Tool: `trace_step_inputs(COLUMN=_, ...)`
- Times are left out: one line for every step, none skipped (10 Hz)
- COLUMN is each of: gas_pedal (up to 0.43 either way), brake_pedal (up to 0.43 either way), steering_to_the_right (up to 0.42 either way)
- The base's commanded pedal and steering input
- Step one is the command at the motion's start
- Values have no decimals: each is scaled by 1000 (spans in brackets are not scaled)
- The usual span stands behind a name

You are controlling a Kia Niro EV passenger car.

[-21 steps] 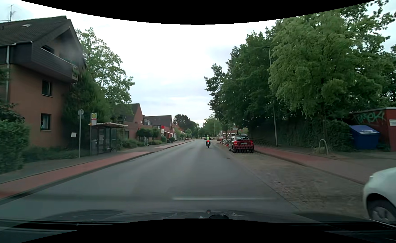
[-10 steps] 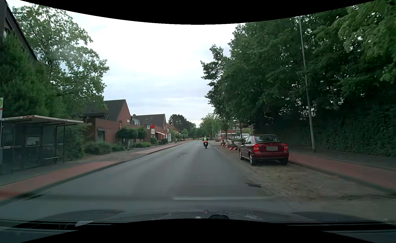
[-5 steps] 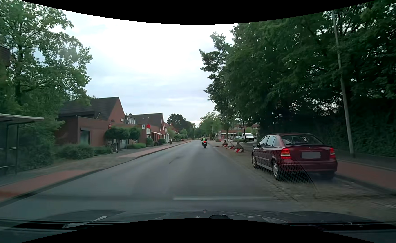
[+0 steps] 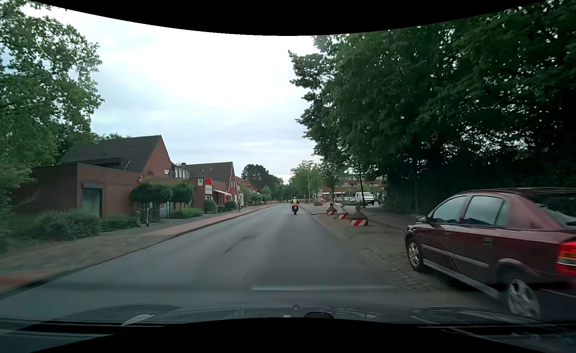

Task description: Follow the waypoints while adhering to traffic rules and regulations

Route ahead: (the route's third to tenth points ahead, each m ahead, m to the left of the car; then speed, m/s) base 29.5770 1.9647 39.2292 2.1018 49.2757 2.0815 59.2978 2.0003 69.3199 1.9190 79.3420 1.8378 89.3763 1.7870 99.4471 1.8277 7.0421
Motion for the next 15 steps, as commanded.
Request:
trace_step_inputs(gas_pedal=150, brake_pedal=0, steering_to_the_right=0)
trace_step_inputs(gas_pedal=150, brake_pedal=0, steering_to_the_right=0)
trace_step_inputs(gas_pedal=150, brake_pedal=0, steering_to_the_right=0)
trace_step_inputs(gas_pedal=150, brake_pedal=0, steering_to_the_right=0)
trace_step_inputs(gas_pedal=150, brake_pedal=0, steering_to_the_right=0)
trace_step_inputs(gas_pedal=150, brake_pedal=0, steering_to_the_right=0)
trace_step_inputs(gas_pedal=150, brake_pedal=0, steering_to_the_right=1)
trace_step_inputs(gas_pedal=138, brake_pedal=0, steering_to_the_right=1)
trace_step_inputs(gas_pedal=138, brake_pedal=0, steering_to_the_right=1)
trace_step_inputs(gas_pedal=138, brake_pedal=0, steering_to_the_right=0)
trace_step_inputs(gas_pedal=138, brake_pedal=0, steering_to_the_right=0)
trace_step_inputs(gas_pedal=138, brake_pedal=0, steering_to_the_right=0)
trace_step_inputs(gas_pedal=138, brake_pedal=0, steering_to_the_right=0)
trace_step_inputs(gas_pedal=138, brake_pedal=0, steering_to_the_right=0)
trace_step_inputs(gas_pedal=138, brake_pedal=0, steering_to_the_right=0)
